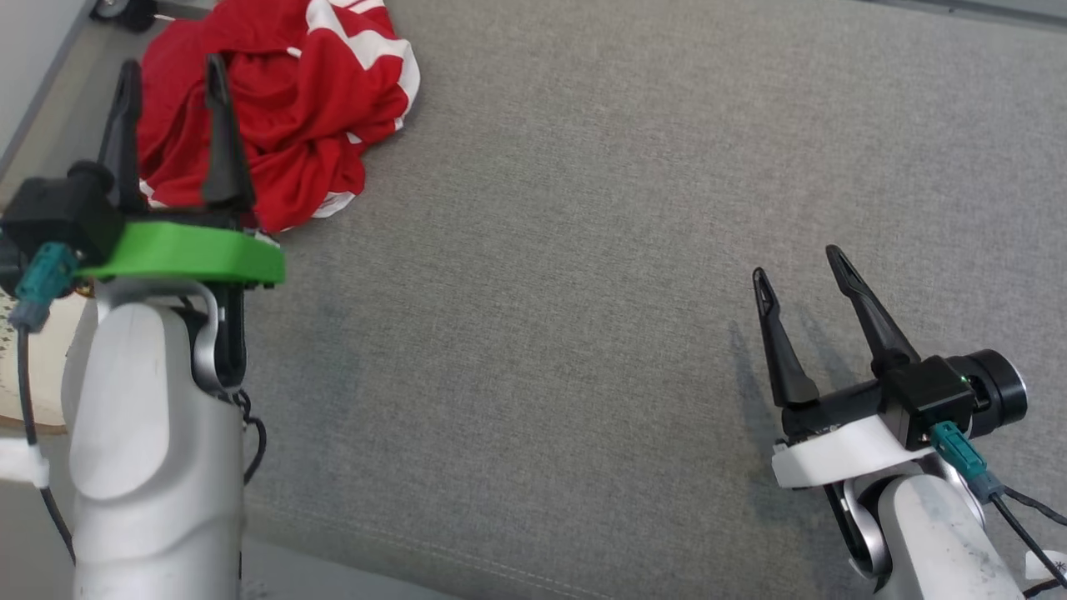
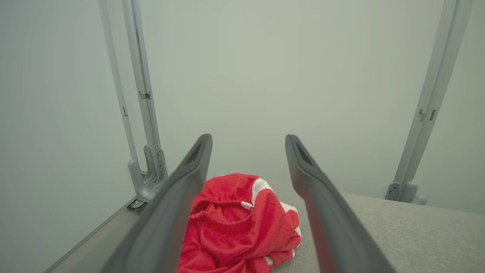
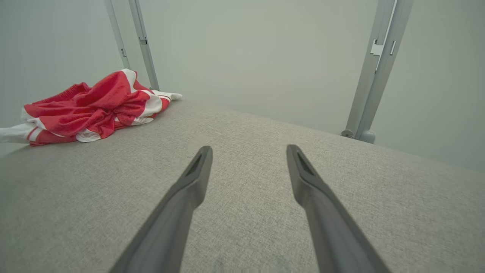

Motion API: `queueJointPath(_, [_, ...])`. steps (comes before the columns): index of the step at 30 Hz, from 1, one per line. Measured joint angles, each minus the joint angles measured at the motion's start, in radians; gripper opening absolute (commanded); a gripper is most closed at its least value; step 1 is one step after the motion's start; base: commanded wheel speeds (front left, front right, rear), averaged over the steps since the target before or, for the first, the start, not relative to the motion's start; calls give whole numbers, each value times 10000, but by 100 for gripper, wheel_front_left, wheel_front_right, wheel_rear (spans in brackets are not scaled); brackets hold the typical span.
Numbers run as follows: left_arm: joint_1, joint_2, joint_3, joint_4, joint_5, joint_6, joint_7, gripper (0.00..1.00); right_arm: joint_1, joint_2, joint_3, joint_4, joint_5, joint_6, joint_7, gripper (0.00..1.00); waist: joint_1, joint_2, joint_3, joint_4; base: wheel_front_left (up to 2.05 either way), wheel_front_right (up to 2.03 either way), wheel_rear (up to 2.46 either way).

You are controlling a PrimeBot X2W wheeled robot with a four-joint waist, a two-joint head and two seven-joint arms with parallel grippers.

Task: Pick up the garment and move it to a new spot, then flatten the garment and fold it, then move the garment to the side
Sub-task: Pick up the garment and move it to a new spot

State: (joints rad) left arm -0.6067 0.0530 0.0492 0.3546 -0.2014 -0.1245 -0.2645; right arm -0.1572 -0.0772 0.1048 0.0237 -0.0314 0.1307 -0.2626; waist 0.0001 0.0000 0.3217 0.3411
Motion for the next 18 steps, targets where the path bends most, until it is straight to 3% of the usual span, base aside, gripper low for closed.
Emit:
queueJointPath(12, [-3391,598,523,4149,-502,-8,2,100,-594,-203,-2,-132,-10,0,-2,100,1,-1,1467,-977,0,0,0])
queueJointPath(18, [-4696,815,408,6834,-205,470,178,100,-693,-268,-56,-151,-8,0,-2,100,1,0,2082,-1376,0,0,0])
